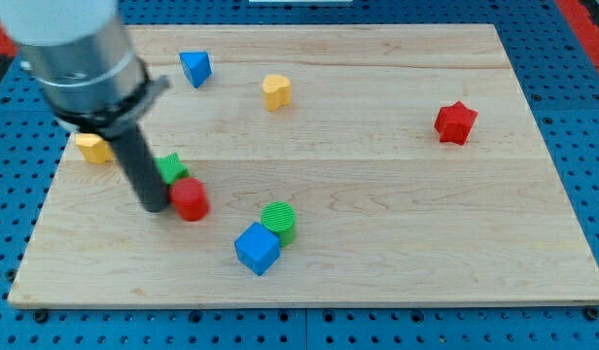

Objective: Push the green star to the bottom left side of the red circle

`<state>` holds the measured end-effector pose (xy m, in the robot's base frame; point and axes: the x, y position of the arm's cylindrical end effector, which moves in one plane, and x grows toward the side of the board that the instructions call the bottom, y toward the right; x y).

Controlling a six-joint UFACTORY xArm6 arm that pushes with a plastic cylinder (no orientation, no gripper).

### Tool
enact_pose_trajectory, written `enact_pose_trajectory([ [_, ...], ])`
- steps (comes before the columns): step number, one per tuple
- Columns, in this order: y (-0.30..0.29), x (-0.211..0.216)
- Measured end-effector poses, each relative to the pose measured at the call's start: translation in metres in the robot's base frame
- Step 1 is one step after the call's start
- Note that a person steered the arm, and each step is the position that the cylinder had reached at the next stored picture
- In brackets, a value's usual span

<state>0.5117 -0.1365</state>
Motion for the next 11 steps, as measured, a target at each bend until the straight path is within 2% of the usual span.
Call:
enact_pose_trajectory([
  [1,0.041,0.008],
  [2,-0.014,0.007],
  [3,-0.009,-0.013],
  [4,-0.09,0.024],
  [5,-0.094,-0.01],
  [6,-0.05,-0.041],
  [7,-0.037,-0.056],
  [8,-0.052,-0.08],
  [9,-0.014,-0.083],
  [11,0.01,0.013],
])
